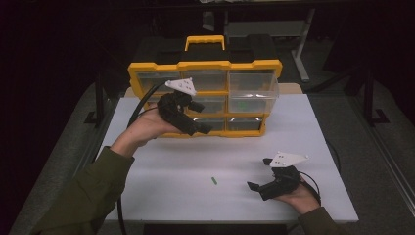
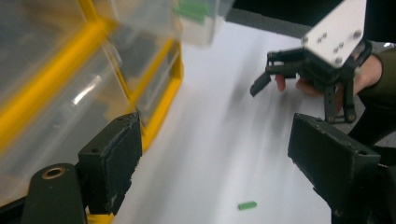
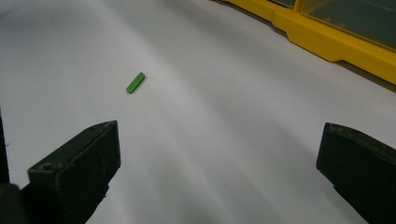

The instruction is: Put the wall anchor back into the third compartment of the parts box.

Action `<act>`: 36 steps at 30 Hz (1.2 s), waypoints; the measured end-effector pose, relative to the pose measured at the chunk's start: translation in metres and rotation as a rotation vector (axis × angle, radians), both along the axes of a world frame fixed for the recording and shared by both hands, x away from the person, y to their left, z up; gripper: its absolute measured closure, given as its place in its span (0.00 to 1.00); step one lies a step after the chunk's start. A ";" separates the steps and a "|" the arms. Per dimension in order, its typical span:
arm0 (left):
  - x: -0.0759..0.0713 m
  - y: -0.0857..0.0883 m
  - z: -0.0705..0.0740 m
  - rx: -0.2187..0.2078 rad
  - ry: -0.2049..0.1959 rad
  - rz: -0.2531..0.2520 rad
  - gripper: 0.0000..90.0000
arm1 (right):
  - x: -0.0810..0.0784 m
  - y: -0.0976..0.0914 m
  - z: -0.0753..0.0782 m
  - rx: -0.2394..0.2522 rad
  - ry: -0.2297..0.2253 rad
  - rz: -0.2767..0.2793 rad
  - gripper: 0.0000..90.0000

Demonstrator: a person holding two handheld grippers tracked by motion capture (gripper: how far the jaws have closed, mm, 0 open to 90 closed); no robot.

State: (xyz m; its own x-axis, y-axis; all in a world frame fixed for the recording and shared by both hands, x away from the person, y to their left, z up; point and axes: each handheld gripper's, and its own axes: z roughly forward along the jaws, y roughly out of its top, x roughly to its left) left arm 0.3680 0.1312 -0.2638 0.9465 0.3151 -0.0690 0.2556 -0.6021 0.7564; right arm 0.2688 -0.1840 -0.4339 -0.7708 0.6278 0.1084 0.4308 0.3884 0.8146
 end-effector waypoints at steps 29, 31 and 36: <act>-0.047 -0.017 -0.141 0.037 0.052 0.043 0.22 | 0.000 0.001 -0.001 -0.018 -0.003 0.003 0.00; -0.049 -0.019 -0.147 0.049 0.056 0.052 0.24 | 0.000 0.001 -0.001 -0.017 -0.003 0.004 0.00; -0.052 -0.019 -0.158 0.049 0.064 0.053 0.31 | 0.001 0.001 -0.002 -0.021 -0.002 0.005 0.00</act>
State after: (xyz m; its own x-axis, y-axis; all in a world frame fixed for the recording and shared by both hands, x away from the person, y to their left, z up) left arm 0.3158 0.1119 -0.4219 0.9226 0.3693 -0.1119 0.3350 -0.6225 0.7073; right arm 0.2693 -0.1832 -0.4354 -0.7739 0.6264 0.0933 0.4272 0.4076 0.8070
